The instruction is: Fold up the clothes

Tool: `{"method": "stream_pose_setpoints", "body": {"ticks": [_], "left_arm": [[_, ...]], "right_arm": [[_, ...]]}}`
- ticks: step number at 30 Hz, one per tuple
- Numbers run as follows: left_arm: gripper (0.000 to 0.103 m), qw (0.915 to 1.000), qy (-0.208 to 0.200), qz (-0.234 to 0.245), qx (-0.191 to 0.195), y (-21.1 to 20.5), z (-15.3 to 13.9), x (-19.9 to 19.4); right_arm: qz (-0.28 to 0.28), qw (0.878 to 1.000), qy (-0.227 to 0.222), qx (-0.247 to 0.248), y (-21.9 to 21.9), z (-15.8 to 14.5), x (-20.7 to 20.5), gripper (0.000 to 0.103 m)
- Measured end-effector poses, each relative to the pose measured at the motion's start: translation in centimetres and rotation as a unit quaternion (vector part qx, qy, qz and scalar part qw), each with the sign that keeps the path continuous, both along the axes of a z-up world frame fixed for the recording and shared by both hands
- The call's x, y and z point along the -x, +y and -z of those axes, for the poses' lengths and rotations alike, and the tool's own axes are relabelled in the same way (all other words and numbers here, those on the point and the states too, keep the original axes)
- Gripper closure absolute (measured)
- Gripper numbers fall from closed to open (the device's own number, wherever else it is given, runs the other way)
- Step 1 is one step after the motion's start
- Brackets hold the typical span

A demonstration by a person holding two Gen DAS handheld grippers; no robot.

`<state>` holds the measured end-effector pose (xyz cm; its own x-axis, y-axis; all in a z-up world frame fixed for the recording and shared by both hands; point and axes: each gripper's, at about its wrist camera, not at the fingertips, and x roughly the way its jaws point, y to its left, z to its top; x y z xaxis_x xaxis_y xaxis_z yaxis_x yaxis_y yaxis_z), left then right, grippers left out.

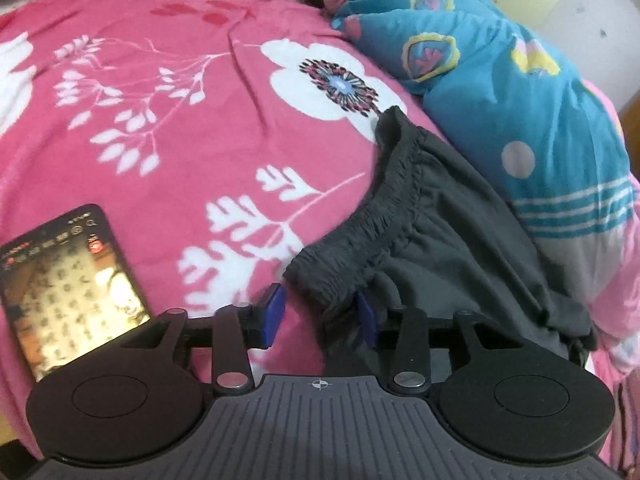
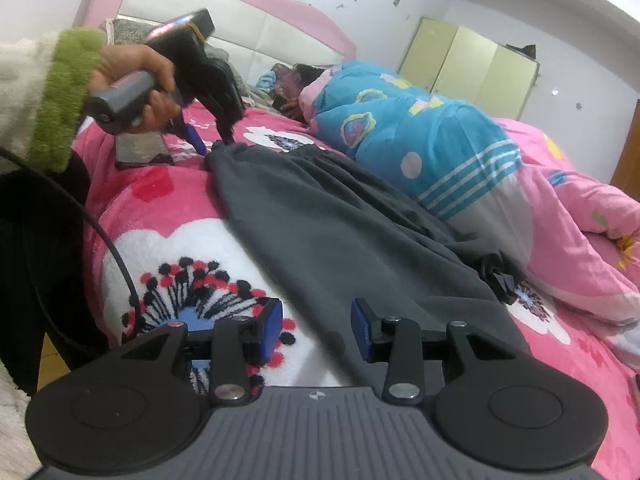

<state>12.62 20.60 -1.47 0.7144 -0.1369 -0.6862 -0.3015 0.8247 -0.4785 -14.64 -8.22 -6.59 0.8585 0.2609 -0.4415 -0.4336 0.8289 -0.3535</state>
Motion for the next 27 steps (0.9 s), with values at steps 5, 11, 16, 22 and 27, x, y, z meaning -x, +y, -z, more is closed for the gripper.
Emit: {"method": "stream_pose_setpoints", "body": {"ticks": [5, 11, 16, 22, 27], "left_arm": [[0.099, 0.9995, -0.026, -0.016, 0.008, 0.1, -0.3, 0.6], [0.099, 0.9991, -0.019, -0.028, -0.025, 1.0, -0.9, 1.5], [0.086, 0.9985, 0.015, -0.031, -0.043, 0.8, -0.4, 1.0], [0.059, 0.9922, -0.023, -0.074, -0.097, 0.3, -2.3, 3.5], [0.057, 0.9821, -0.099, -0.071, -0.144, -1.1, -4.5, 6.7]], "right_arm": [[0.011, 1.000, 0.003, -0.003, -0.4, 0.1, 0.0, 0.063], [0.029, 1.000, 0.007, -0.008, -1.5, 0.0, -0.4, 0.063], [0.059, 0.998, 0.025, -0.022, -3.0, 0.1, -0.8, 0.063], [0.122, 0.987, 0.043, -0.095, -7.6, -1.0, -0.2, 0.063], [0.097, 0.993, 0.015, -0.072, -8.3, -1.3, 1.1, 0.063]]}}
